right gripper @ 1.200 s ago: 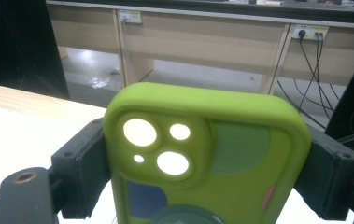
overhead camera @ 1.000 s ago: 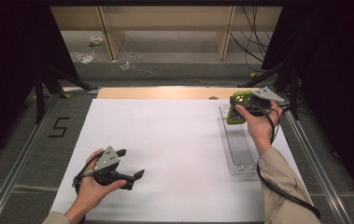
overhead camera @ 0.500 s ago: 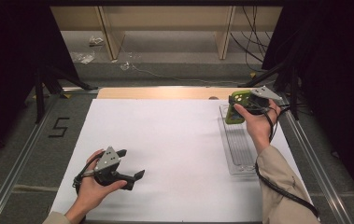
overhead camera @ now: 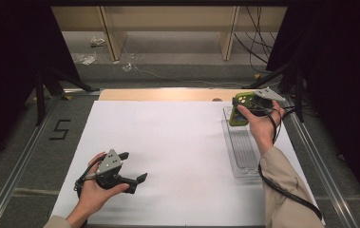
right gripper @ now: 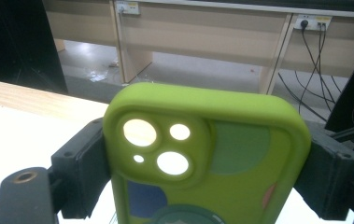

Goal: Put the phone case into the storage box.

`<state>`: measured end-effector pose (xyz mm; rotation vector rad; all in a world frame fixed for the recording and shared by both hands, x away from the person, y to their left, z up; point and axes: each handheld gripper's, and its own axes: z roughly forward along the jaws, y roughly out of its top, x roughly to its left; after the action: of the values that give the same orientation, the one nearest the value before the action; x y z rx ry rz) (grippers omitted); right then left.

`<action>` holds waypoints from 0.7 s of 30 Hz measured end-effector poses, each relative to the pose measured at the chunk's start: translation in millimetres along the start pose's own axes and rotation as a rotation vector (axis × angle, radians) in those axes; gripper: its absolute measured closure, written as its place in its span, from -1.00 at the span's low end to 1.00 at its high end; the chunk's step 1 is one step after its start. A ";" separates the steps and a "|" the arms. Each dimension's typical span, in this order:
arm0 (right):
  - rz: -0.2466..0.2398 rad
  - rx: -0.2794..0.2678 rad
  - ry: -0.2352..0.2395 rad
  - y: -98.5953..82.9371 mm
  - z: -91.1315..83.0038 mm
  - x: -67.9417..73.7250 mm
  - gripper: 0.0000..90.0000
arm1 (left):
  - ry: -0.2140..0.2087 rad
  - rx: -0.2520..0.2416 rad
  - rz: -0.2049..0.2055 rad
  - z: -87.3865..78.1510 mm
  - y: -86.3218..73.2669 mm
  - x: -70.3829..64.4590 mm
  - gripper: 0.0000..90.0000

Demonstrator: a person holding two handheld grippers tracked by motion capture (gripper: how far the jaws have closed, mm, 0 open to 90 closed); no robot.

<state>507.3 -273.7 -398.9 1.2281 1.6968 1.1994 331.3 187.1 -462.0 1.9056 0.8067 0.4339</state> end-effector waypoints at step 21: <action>-0.013 0.018 -0.013 1.8 10.0 -1.5 -0.63 | -0.004 0.003 -0.001 0.6 -0.5 -0.1 -1.00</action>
<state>517.4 -272.2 -400.3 1.2320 1.7068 1.1679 331.5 186.8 -462.7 1.9085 0.8059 0.4284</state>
